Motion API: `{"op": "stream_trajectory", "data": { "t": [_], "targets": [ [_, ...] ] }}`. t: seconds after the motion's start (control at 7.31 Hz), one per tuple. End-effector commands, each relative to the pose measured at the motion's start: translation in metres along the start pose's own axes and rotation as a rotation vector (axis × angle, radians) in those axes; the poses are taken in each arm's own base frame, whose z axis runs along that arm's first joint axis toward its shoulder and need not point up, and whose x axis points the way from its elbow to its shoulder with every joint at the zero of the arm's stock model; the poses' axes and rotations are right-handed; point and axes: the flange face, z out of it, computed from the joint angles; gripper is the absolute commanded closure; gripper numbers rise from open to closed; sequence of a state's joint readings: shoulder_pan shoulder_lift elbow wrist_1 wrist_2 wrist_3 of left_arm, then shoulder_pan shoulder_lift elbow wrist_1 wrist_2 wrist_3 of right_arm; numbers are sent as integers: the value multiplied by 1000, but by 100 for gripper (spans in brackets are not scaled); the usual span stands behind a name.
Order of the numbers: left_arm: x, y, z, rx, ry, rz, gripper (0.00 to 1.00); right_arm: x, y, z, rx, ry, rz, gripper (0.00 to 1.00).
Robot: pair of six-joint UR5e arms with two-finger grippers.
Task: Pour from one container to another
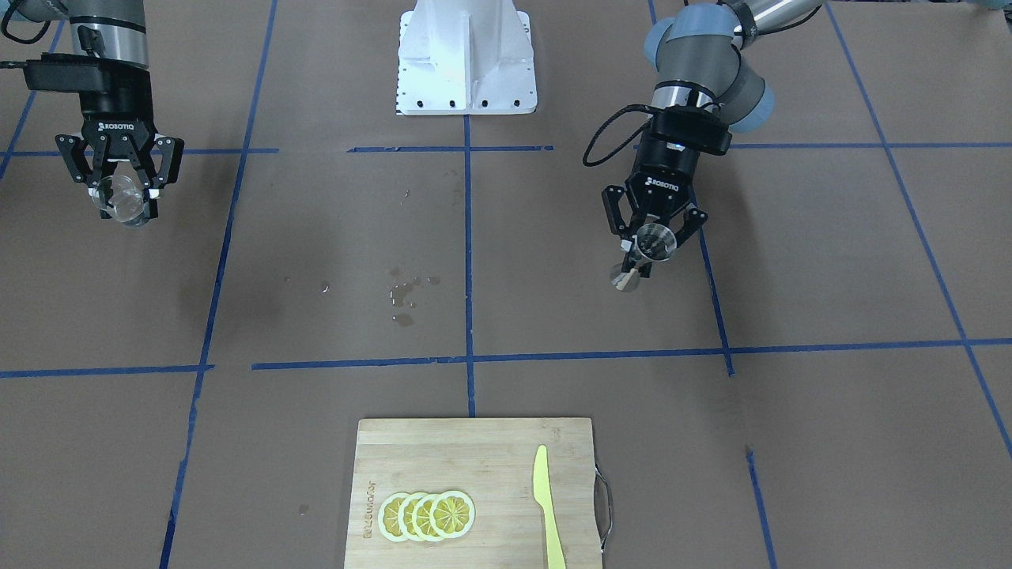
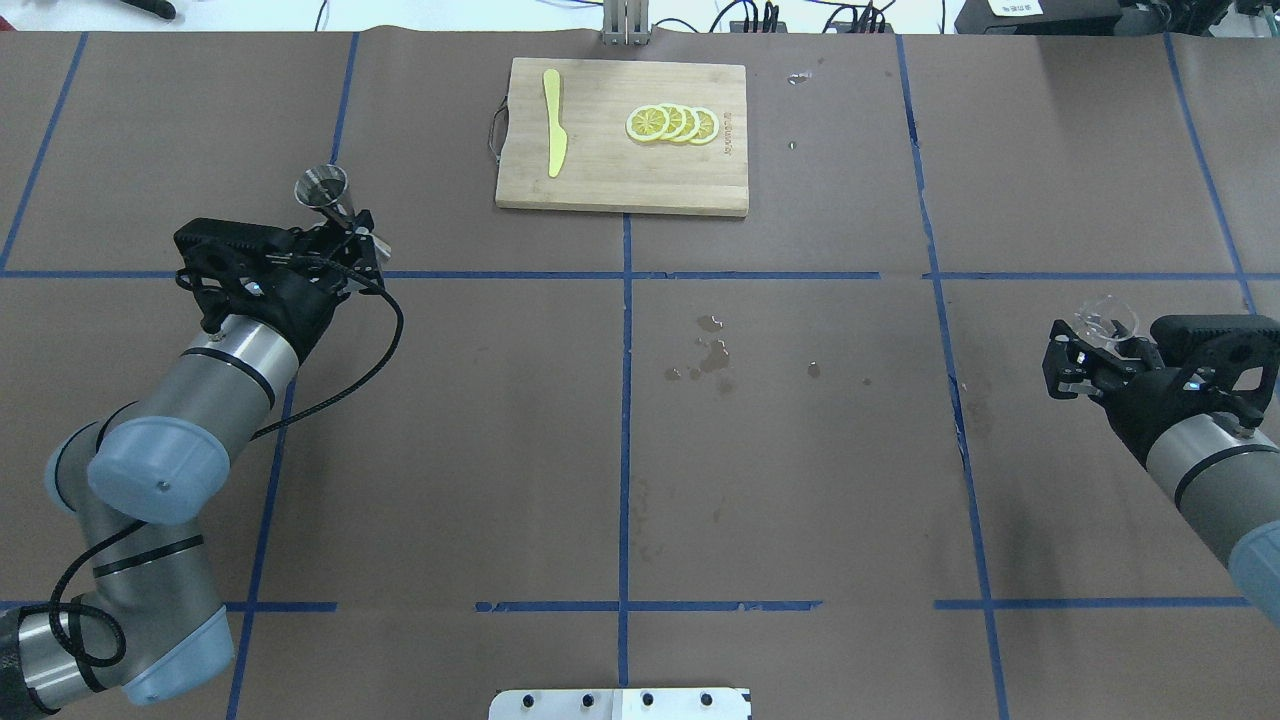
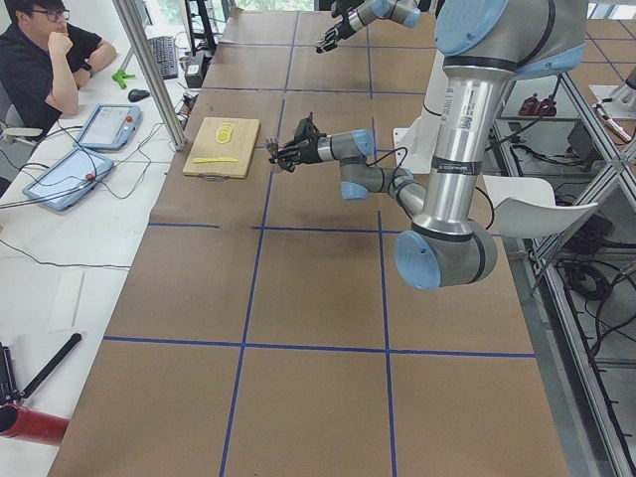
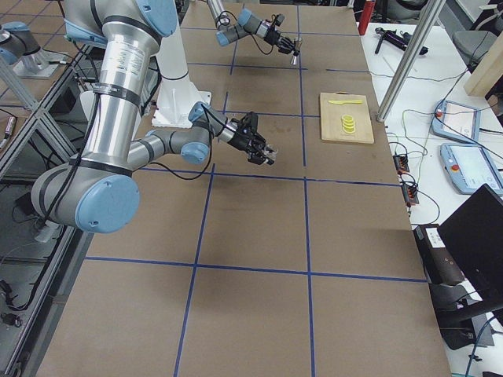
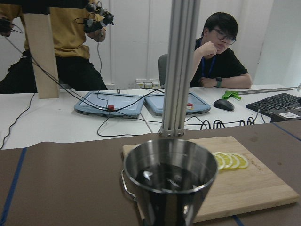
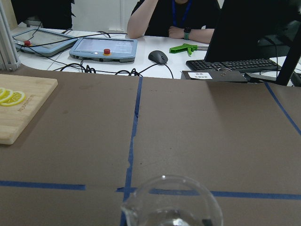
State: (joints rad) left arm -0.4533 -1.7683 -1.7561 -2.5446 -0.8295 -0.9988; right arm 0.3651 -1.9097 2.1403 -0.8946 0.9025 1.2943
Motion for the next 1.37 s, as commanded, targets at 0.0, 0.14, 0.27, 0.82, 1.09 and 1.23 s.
{"op": "stream_trajectory", "data": {
  "t": [0.0, 0.14, 0.27, 0.82, 1.09, 1.23],
  "targets": [
    [-36, 31, 0, 14, -152, -30, 100, 3, 3, 2, -2, 3, 65, 100],
    [-44, 53, -9, 14, -189, -43, 100, 4, 4, 2, 2, -12, 78, 100],
    [-53, 73, -21, 12, -199, -55, 100, 4, 4, 3, 2, -11, 77, 100],
    [-105, 132, -53, 31, -253, -30, 100, 3, 5, 3, 15, -11, 76, 100],
    [-112, 149, -54, 41, -262, -32, 100, 4, 5, 4, 20, -8, 75, 100],
    [-112, 149, -54, 43, -261, -33, 100, 3, 5, 4, 19, -9, 74, 100]
  ]
}}
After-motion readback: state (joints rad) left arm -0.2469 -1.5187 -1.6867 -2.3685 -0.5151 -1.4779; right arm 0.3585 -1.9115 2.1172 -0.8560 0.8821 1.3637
